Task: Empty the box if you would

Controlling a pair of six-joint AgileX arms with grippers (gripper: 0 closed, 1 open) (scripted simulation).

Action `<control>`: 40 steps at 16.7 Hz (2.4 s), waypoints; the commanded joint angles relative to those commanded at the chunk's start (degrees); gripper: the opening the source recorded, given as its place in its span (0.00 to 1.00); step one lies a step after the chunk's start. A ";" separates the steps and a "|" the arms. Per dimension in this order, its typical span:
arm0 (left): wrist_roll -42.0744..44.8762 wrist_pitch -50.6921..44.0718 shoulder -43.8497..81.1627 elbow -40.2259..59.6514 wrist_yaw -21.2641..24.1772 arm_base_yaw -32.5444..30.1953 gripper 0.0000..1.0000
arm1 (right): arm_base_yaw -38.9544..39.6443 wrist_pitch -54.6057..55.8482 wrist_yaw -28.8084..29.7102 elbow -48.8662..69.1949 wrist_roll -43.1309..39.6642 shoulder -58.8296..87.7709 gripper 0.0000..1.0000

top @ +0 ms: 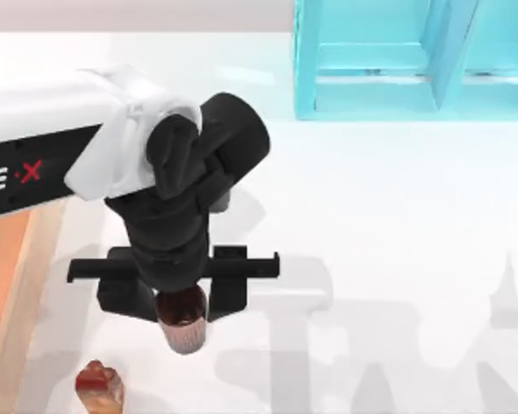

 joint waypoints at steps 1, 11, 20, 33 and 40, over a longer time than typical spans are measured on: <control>0.00 0.21 0.07 -0.19 0.00 -0.01 0.00 | 0.00 0.00 0.00 0.00 0.00 0.00 1.00; -0.10 10.40 2.89 -7.10 0.00 -0.22 0.00 | 0.00 0.00 0.00 0.00 0.00 0.00 1.00; -0.10 10.40 2.89 -7.10 0.00 -0.22 0.60 | 0.00 0.00 0.00 0.00 0.00 0.00 1.00; -0.10 10.40 2.89 -7.10 0.00 -0.22 1.00 | 0.00 0.00 0.00 0.00 0.00 0.00 1.00; -0.42 0.45 1.12 0.78 0.00 -0.46 1.00 | 0.00 0.00 0.00 0.00 0.00 0.00 1.00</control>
